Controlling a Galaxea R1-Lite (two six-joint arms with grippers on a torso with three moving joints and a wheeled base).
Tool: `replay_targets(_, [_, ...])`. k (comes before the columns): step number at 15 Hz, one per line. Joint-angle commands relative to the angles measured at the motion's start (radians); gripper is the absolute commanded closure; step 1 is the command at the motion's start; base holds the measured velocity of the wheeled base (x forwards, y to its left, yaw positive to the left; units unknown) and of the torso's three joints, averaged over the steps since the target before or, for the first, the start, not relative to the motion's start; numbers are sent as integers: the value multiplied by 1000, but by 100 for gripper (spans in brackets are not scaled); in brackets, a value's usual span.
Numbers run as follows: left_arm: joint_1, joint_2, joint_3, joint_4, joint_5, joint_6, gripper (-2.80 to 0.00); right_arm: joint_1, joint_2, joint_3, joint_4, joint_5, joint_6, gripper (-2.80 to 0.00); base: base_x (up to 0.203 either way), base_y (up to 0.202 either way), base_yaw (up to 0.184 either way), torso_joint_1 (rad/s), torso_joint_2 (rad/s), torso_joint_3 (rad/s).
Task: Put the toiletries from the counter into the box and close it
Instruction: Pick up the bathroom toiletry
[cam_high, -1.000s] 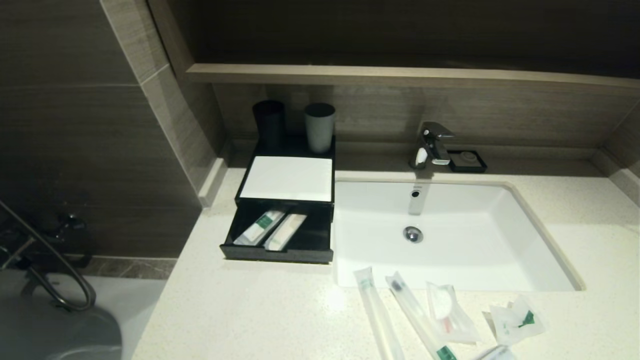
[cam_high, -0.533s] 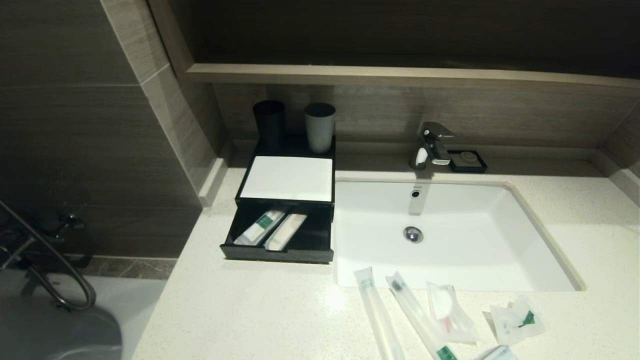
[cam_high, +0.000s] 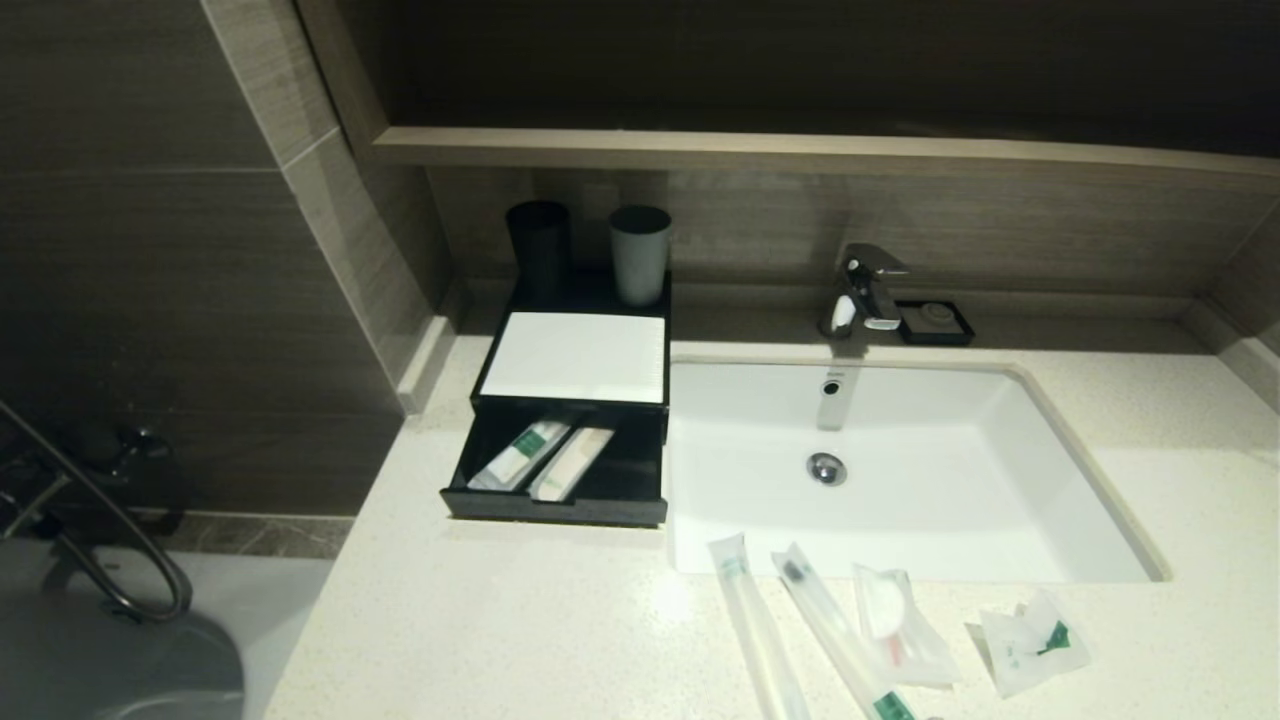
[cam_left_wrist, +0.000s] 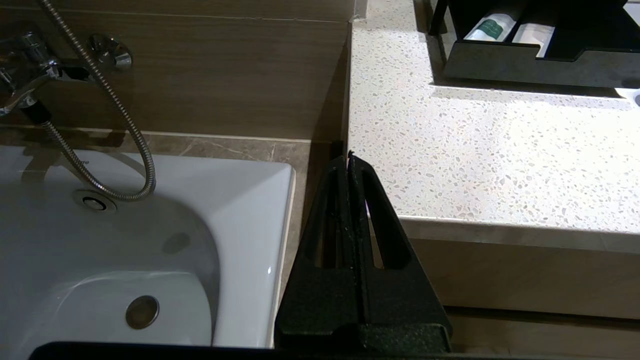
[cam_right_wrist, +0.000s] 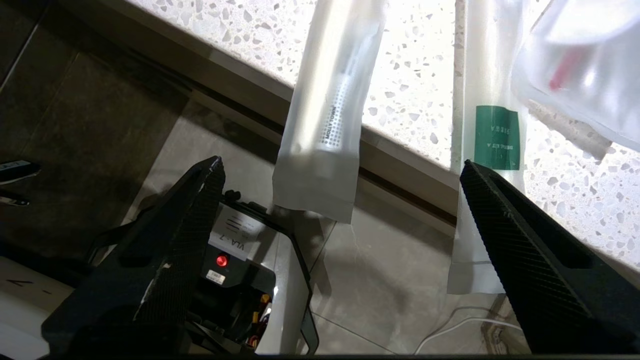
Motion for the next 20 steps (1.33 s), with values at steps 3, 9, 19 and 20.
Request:
replay_targets(3, [0, 0, 0, -1, 1, 0, 0, 0, 40, 1, -33, -4, 5, -280, 0, 0, 0, 0, 0, 0])
replay_targets(9, [0, 0, 0, -1, 1, 0, 0, 0, 75, 5, -45, -4, 7, -280, 0, 0, 0, 0, 0, 0])
replay_targets(19, [0, 0, 0, -1, 0, 0, 0, -1, 135, 13, -120, -5, 6, -280, 0, 0, 0, 0, 0, 0])
replay_targets(20, [0, 0, 0, -1, 1, 0, 0, -1, 140, 13, -120, -5, 5, -280, 0, 0, 0, 0, 0, 0])
